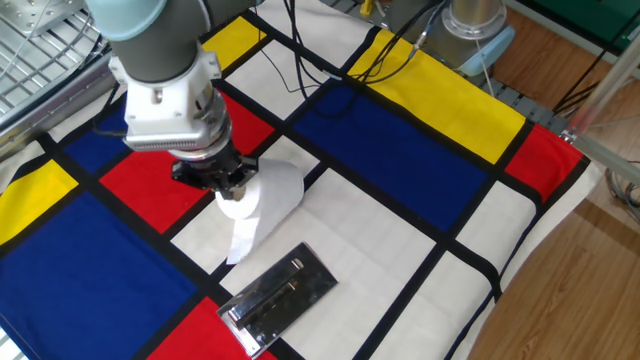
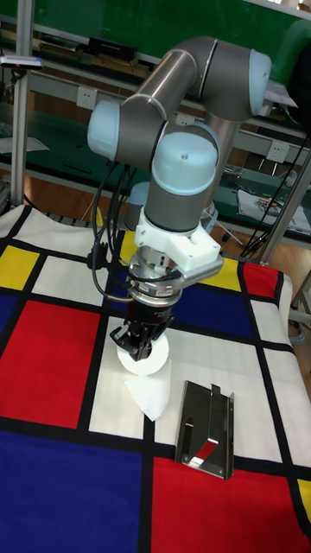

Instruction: Put the toilet paper on its holder

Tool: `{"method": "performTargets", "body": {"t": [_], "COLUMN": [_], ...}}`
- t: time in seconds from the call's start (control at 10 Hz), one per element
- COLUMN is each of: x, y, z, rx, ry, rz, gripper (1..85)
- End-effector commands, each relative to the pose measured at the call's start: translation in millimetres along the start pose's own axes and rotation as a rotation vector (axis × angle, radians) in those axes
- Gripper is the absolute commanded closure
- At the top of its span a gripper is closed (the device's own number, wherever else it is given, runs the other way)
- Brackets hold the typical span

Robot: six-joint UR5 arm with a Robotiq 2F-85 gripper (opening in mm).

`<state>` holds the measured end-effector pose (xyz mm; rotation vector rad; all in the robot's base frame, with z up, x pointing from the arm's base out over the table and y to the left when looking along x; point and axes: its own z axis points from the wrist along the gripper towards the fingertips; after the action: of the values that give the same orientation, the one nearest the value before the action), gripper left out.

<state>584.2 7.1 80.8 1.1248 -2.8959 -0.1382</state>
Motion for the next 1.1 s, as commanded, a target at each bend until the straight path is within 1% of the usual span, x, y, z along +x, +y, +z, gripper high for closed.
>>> {"method": "performTargets", "body": {"t": [0.0, 0.1, 0.2, 0.4, 0.5, 0.6, 0.7, 0.8, 1.0], "x": [-9.4, -13.2, -10.5, -0.8, 2.0, 5.9, 4.3, 1.4, -2.3], "y": [-4.2, -2.1, -5.3, -18.1, -20.5, -29.6, -31.4, -31.1, -31.5], "z": [12.7, 17.6, 17.9, 13.8, 13.3, 10.9, 11.8, 13.5, 14.6], "rx": [-0.021, -0.038, -0.026, 0.015, 0.016, 0.06, 0.066, 0.062, 0.069], "ry": [-0.021, -0.031, -0.02, 0.012, 0.019, 0.04, 0.035, 0.021, 0.011], "rz": [-0.073, -0.085, -0.097, -0.163, -0.193, -0.204, -0.199, -0.192, -0.2], "gripper": [84.7, 84.7, 84.7, 84.7, 84.7, 84.7, 84.7, 84.7, 81.3]}}
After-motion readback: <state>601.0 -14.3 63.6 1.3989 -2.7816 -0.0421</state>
